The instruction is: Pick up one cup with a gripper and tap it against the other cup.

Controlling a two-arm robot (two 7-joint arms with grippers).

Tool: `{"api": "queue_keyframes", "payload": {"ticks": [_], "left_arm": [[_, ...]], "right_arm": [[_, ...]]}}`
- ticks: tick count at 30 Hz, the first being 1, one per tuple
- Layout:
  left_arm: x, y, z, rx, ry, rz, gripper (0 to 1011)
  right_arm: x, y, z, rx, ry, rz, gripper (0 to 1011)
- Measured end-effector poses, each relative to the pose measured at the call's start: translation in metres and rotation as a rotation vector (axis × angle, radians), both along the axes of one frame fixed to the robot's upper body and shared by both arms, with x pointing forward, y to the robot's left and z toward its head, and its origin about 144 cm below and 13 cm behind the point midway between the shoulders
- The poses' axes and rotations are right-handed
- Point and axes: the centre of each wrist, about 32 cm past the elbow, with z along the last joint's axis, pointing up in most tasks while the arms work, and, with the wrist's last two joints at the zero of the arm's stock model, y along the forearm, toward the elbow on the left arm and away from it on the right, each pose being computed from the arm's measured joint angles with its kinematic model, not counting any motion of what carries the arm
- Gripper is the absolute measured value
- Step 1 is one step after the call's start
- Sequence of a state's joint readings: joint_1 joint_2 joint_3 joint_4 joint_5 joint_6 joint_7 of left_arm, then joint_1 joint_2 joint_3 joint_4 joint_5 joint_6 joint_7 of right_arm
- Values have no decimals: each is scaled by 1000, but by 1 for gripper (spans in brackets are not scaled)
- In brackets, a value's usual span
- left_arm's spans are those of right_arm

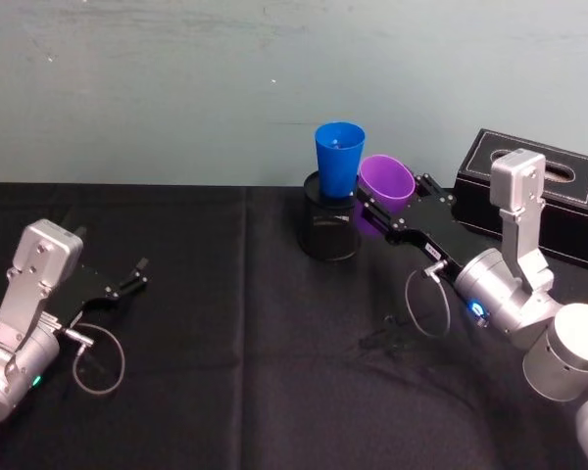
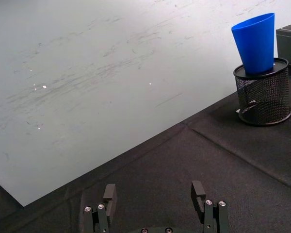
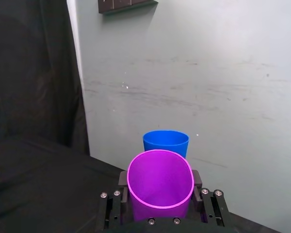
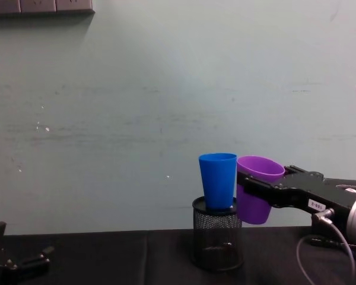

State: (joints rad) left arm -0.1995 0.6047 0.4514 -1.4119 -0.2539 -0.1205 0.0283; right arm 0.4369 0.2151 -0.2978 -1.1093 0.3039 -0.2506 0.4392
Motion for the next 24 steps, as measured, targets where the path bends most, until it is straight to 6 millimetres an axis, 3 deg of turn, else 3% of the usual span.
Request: {"api": "queue_keyframes", "payload": {"ticks": [24], "left_arm": [[0,0,0,0,0,0,1012]], "right_arm": [[18,8,8,-10,-13,25,736]]}}
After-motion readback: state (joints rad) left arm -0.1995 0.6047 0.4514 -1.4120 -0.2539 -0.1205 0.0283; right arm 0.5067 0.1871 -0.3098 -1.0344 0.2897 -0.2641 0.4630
